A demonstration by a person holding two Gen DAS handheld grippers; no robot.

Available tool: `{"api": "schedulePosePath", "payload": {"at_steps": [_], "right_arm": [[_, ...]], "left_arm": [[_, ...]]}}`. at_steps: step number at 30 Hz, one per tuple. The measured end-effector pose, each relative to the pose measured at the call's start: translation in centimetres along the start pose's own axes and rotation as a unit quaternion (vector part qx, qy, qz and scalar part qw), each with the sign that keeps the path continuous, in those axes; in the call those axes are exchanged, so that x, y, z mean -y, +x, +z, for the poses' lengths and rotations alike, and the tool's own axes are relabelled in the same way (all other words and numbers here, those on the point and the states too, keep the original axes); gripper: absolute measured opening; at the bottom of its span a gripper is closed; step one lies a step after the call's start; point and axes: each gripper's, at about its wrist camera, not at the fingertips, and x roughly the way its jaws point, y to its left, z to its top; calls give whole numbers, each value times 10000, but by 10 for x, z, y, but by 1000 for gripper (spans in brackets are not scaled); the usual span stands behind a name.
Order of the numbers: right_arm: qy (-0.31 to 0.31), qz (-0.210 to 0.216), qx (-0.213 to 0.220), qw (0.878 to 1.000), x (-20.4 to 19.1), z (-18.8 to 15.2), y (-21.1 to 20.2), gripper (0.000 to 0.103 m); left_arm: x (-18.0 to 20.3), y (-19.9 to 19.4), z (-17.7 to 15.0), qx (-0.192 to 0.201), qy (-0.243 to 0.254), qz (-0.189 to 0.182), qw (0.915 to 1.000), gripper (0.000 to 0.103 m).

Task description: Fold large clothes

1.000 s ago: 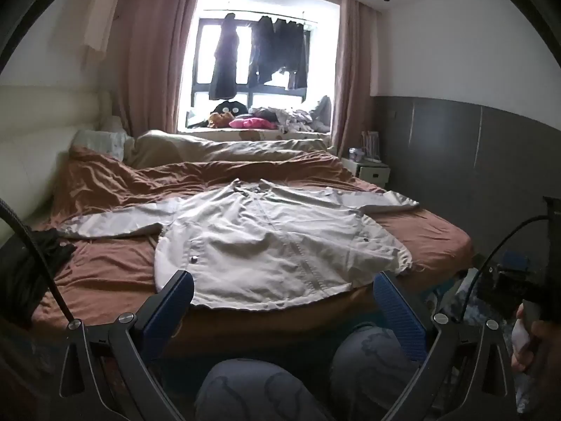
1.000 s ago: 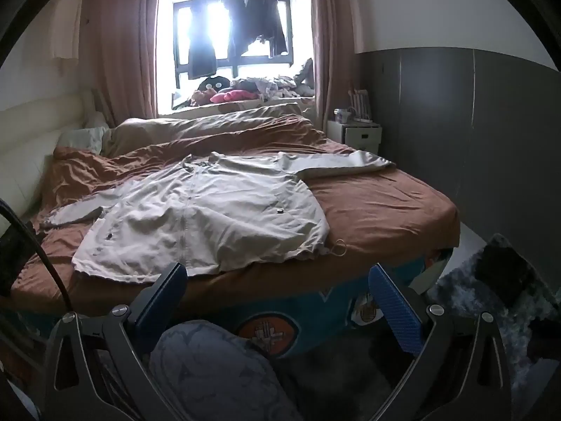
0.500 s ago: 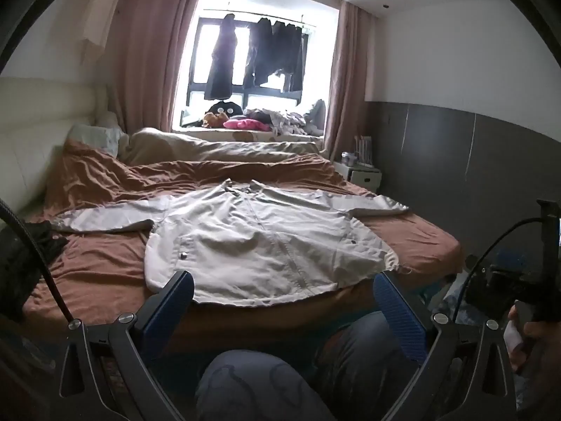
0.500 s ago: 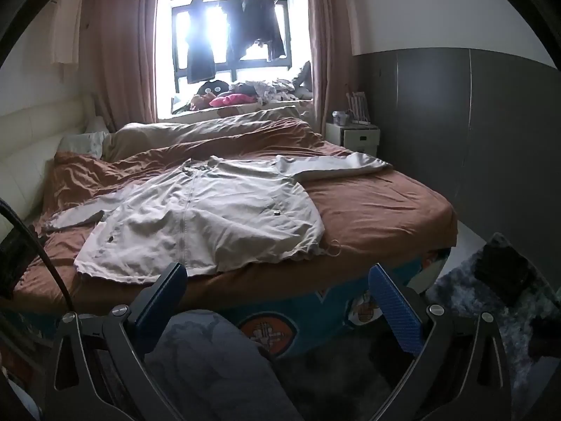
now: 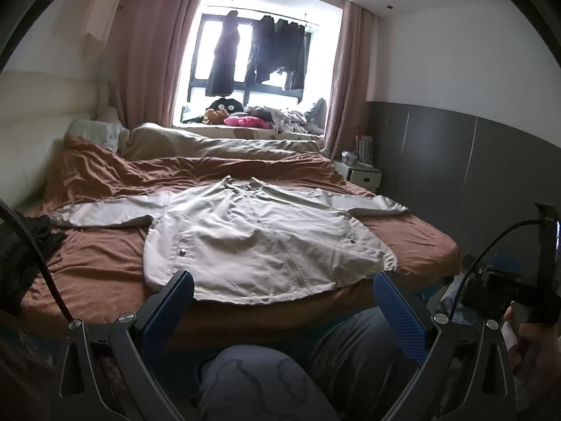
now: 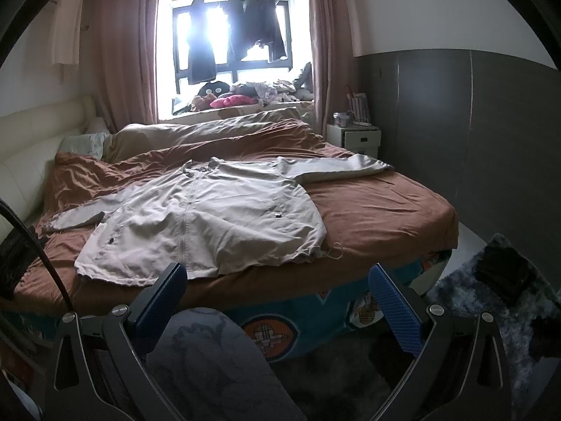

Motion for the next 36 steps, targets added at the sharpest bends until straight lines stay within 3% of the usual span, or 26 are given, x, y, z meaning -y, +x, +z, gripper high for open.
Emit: {"api": "schedulePosePath", "payload": {"at_steps": [30,36], "right_arm": [[98,82,128,9998,-1,0,-6,103],[119,114,44,9999,0,0,1,103]], "left_arm": [[9,-9,1,-8,81,45,10000,103],[4,-13,2,-83,-89,82,9999,103]]}}
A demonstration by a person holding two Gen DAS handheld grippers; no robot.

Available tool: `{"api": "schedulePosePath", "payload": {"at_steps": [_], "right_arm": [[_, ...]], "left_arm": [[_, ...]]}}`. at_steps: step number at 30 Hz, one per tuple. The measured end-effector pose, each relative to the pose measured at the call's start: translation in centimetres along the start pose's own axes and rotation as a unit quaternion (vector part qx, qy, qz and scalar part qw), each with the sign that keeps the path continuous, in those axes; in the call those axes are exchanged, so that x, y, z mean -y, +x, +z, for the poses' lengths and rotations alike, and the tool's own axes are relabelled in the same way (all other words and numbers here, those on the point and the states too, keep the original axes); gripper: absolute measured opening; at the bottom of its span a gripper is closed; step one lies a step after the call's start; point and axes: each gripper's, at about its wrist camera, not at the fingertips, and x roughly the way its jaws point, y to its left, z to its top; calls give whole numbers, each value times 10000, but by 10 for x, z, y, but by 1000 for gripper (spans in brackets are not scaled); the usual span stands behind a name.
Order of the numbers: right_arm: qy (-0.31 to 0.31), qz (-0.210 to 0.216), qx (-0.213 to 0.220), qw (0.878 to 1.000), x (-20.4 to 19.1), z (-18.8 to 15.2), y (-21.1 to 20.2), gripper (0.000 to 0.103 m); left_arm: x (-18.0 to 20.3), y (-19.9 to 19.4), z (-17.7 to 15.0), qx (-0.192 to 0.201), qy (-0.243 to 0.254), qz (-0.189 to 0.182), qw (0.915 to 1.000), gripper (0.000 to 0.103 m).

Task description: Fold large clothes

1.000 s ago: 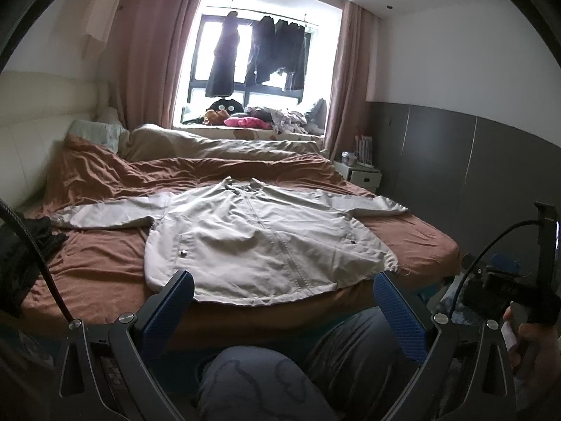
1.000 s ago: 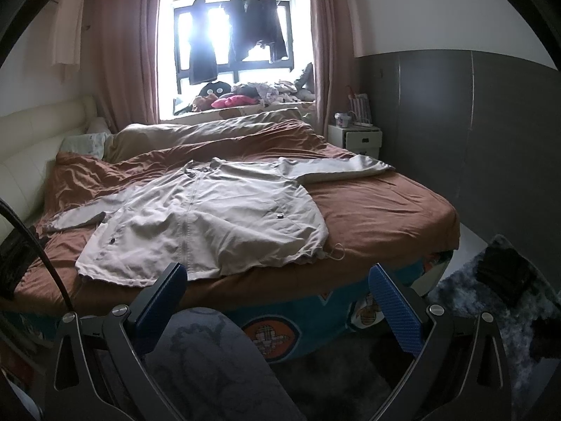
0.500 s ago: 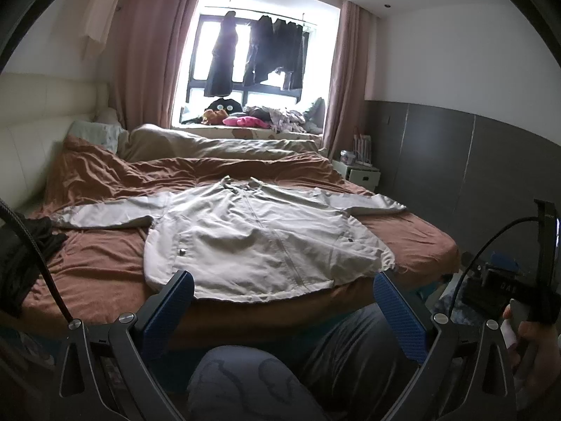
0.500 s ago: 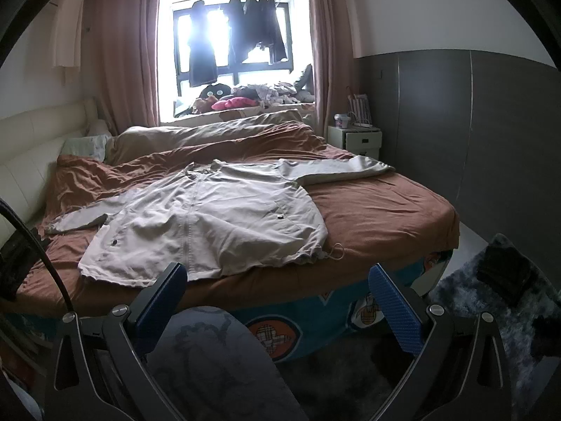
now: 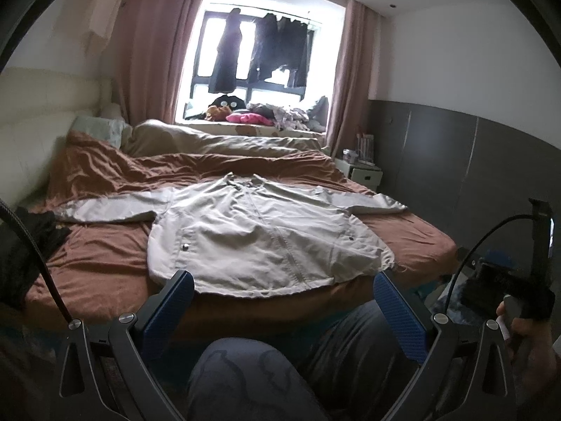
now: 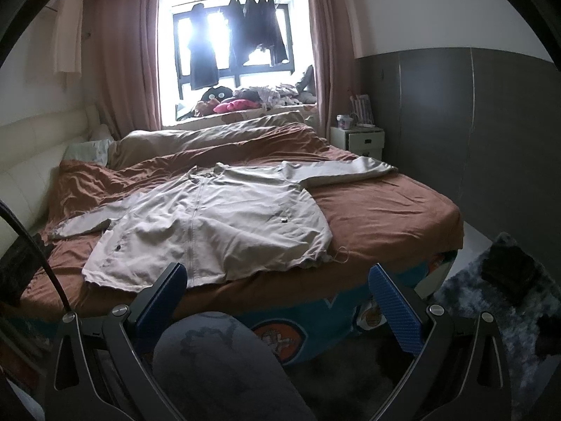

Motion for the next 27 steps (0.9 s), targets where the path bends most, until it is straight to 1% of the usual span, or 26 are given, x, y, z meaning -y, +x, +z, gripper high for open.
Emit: {"api": "schedulePosePath", "payload": {"at_steps": [5,13,20,27], "right_arm": [[23,-17,-55,10000,-5,5,9,103],[-126,80,-137,9998,-25,17,30,103],[-245,273,-234,9991,-42,26,60,103],[-342,546,-395,9971,-53,37,96,103]], "left_arm": [[-9,-3,2,-5,-83,85,9999,103],[-27,9,6,-56,-219,206,9995,103],[-52,29,15,-127,-371,331,9987,103],[-75,60,25,-220,-591,440,9970,103]]}}
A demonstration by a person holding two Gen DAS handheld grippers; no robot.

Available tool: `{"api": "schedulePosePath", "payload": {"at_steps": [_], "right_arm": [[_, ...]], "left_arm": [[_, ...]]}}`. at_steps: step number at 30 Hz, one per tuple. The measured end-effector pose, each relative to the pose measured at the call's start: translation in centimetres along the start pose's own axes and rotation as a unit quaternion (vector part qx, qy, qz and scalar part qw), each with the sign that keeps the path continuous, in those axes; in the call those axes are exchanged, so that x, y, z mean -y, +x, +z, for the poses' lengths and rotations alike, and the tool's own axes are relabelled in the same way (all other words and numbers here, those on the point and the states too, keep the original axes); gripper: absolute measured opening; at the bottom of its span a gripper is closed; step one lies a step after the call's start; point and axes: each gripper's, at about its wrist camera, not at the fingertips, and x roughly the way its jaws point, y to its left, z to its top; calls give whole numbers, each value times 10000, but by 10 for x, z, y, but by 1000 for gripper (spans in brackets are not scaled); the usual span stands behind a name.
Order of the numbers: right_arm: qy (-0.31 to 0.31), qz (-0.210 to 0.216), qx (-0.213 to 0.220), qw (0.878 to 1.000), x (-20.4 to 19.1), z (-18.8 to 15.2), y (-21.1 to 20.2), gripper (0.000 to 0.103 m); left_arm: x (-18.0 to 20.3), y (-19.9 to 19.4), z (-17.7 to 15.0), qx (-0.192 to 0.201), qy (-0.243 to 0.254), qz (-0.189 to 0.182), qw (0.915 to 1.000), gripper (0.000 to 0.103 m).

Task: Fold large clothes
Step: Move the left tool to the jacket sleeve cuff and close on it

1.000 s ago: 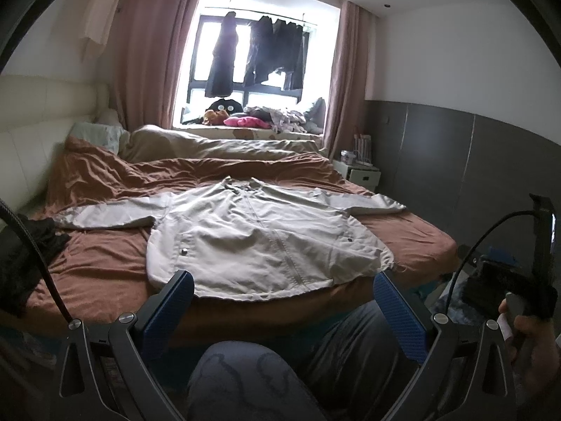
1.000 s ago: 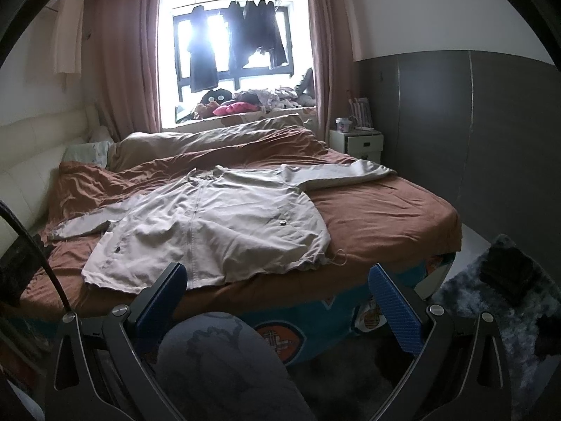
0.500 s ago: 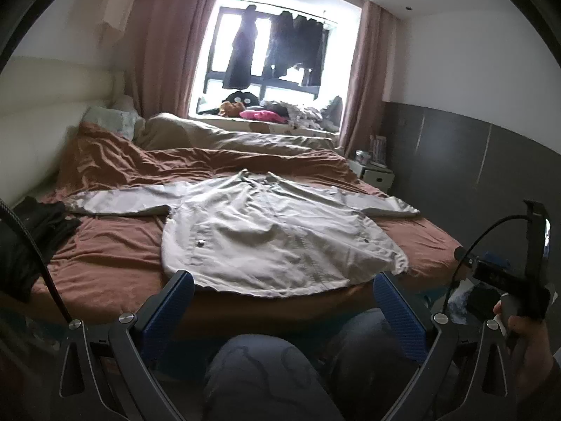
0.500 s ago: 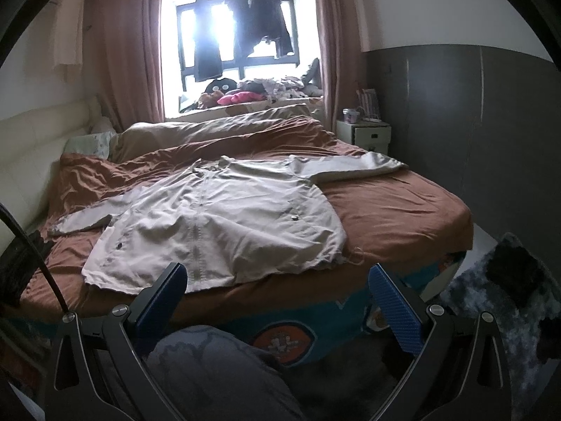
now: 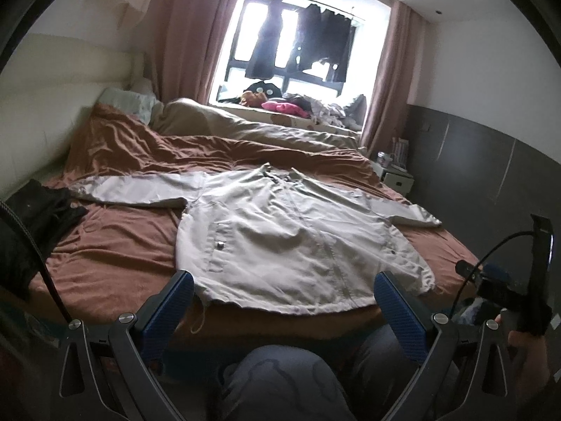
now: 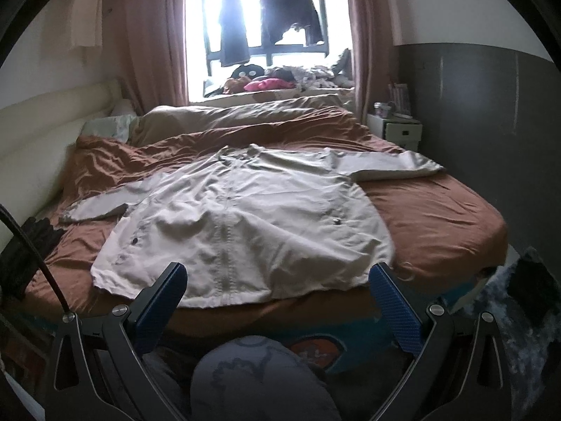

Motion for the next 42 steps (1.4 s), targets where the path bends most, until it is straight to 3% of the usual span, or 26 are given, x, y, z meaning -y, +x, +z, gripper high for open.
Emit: {"api": "schedulePosePath", "payload": {"at_steps": [10,20,37,42], "right_arm": [[-56,276,-86,9996,-6,29,56,103],[-162,673,-271,9972,-35,66,137,103],[62,1497,-658,9865,-101,127,294,103],[91,1803,-857,9798,-123,136,336,103]], "left_arm": [[-18,47,18,-121,-17,115,9999,103],[-70,109,48,-258,-463,253,9983,102],[-184,189,100,-458,-853,955,9907,100],[-225,214,112,-532,-974,1324,9850,92]]}}
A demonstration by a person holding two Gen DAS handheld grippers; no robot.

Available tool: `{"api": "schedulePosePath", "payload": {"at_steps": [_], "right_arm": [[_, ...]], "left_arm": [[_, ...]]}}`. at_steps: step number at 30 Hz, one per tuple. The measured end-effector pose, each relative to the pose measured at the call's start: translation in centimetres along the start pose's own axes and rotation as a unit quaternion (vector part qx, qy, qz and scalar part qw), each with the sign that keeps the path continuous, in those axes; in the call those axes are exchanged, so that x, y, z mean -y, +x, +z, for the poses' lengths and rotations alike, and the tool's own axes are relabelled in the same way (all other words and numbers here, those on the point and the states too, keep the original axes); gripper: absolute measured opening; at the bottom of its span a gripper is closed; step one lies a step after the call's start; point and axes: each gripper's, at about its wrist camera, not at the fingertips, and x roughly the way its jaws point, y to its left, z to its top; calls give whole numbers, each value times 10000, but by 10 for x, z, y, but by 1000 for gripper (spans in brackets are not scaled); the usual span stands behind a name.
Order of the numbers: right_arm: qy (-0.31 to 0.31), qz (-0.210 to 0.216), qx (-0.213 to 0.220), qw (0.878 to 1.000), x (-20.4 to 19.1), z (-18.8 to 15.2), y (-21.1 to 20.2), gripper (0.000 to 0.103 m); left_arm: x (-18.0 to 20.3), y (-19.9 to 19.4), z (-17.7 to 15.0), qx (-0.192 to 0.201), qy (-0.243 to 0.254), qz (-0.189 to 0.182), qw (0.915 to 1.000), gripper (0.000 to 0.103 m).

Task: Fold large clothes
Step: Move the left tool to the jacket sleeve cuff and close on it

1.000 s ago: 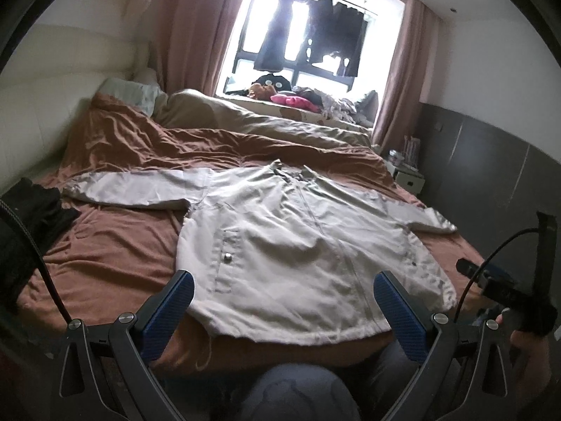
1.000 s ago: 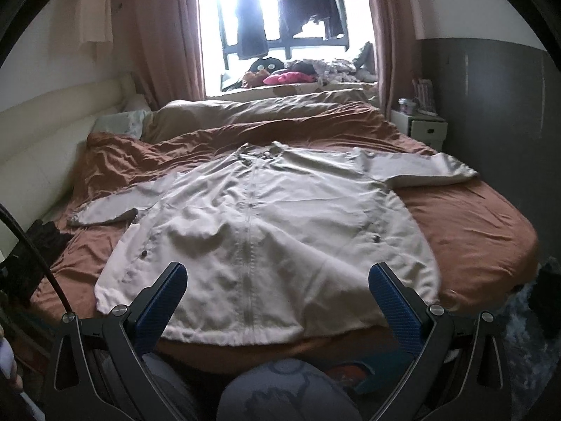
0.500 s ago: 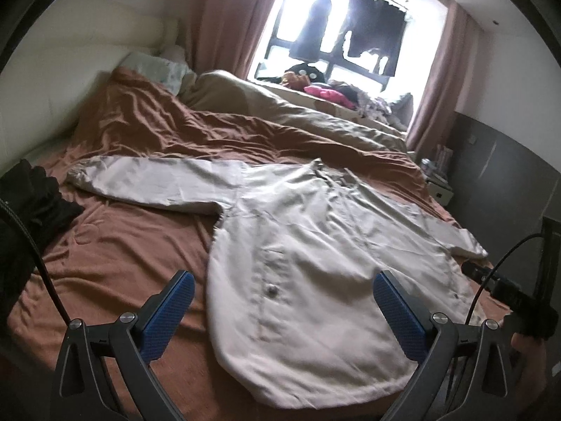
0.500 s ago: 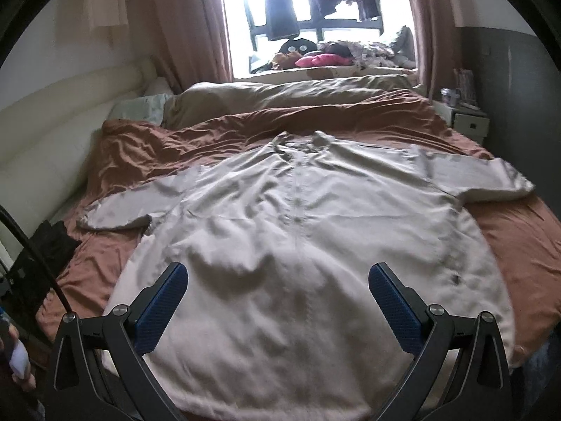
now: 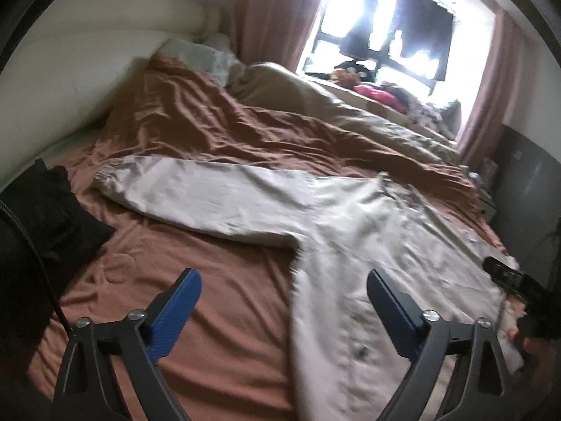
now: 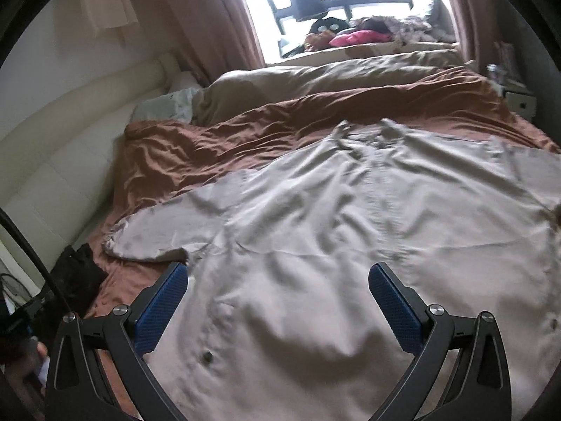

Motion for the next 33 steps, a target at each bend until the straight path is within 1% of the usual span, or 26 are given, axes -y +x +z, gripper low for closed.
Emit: {"api": "schedulePosePath", "payload": {"at_steps": [1,2,4,6,7,9,11,12,13,15,18,20,22,26,30,32,33], "right_arm": [[0,37,-34,10000,-1,2,8,103],[-4,56,-82,10000,-1,4,20,103],[-33,61,-174,9998,-1,8,34,96],[-19,76,-280,9996,-2,14,50,94],[-8,91,-314,9995,-5,18,56,91],[-12,104,-407,9991,-7,24,68,87],[-16,120,-508,9986,-11,31,82,86],[-24,73,-542,9985,-13,35,91,84],[-34,72,-565,9984,-14,37,95,79],[-58,136,-651,9978,-20,41,111,75],[-155,82,-685,9975,-26,43,132,70],[-173,7,-677,9976,-28,41,145,69],[-73,44,-852,9963,-26,37,158,62],[36,-129,-1034,9946,-22,31,174,61],[109,-176,-1106,9936,-20,29,180,61],[121,-173,-1108,9936,-19,29,179,61],[184,-125,-1113,9935,-17,29,180,58]], "left_arm": [[-9,10,5,-43,-39,89,9999,86],[-14,16,9,-71,-61,151,9998,83],[-29,33,18,-100,-126,333,9993,83],[-43,46,26,-127,-177,465,9987,82],[-50,52,29,-141,-213,508,9984,81],[-69,67,39,-149,-343,637,9973,76],[-82,76,46,-148,-441,744,9961,74],[-91,83,50,-141,-493,816,9953,73],[-97,88,53,-148,-518,867,9948,72],[-111,100,59,-207,-608,1001,9929,68],[-134,121,65,-342,-877,1123,9892,60],[-146,134,67,-474,-1026,1147,9870,60],[-155,146,68,-624,-1144,1219,9840,60],[-170,169,68,-809,-1325,1367,9784,60],[-182,194,63,-912,-1642,1408,9720,60],[-186,206,58,-1030,-1749,1539,9670,60],[-188,211,56,-1066,-1761,1646,9647,60]]}}
